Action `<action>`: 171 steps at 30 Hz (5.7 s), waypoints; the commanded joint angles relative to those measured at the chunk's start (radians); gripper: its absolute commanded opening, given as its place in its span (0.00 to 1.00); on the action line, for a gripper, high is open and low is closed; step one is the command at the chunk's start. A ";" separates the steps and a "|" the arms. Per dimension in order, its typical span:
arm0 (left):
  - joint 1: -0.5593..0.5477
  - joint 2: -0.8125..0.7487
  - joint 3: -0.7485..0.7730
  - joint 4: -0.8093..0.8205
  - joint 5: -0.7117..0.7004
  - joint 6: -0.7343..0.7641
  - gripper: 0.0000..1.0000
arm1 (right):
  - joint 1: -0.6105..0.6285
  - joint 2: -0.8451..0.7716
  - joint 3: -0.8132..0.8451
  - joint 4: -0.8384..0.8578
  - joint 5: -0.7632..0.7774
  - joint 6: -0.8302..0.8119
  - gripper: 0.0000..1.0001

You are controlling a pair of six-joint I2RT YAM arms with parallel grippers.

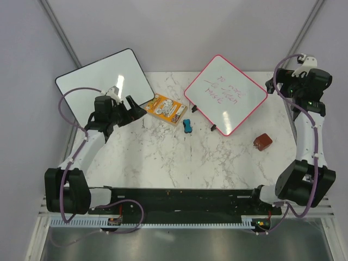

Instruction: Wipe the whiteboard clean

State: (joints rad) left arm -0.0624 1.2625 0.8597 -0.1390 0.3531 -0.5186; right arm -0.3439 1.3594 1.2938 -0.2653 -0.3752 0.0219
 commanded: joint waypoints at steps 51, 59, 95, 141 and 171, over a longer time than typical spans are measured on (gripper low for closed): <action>-0.671 1.018 1.052 -0.570 -0.591 -0.140 0.55 | -0.176 0.138 -0.041 0.005 -0.278 0.115 0.91; -0.671 1.094 1.127 -0.620 -0.609 -0.129 0.50 | -0.190 0.150 -0.048 0.005 -0.284 0.108 0.89; -0.671 0.940 1.061 -0.613 -0.710 0.006 0.02 | -0.211 0.357 0.022 0.066 -0.666 0.038 0.91; -0.680 0.905 1.168 -0.513 -0.634 0.092 0.02 | -0.015 0.510 0.001 0.014 -0.599 -0.134 0.29; -0.682 1.091 1.320 -0.133 -0.666 0.058 0.02 | -0.037 0.569 0.062 -0.298 -0.564 -0.424 0.00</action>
State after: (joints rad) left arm -0.7376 2.3707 2.1880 -0.4068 -0.2565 -0.4618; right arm -0.4248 1.8751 1.3968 -0.4755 -1.1488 -0.1558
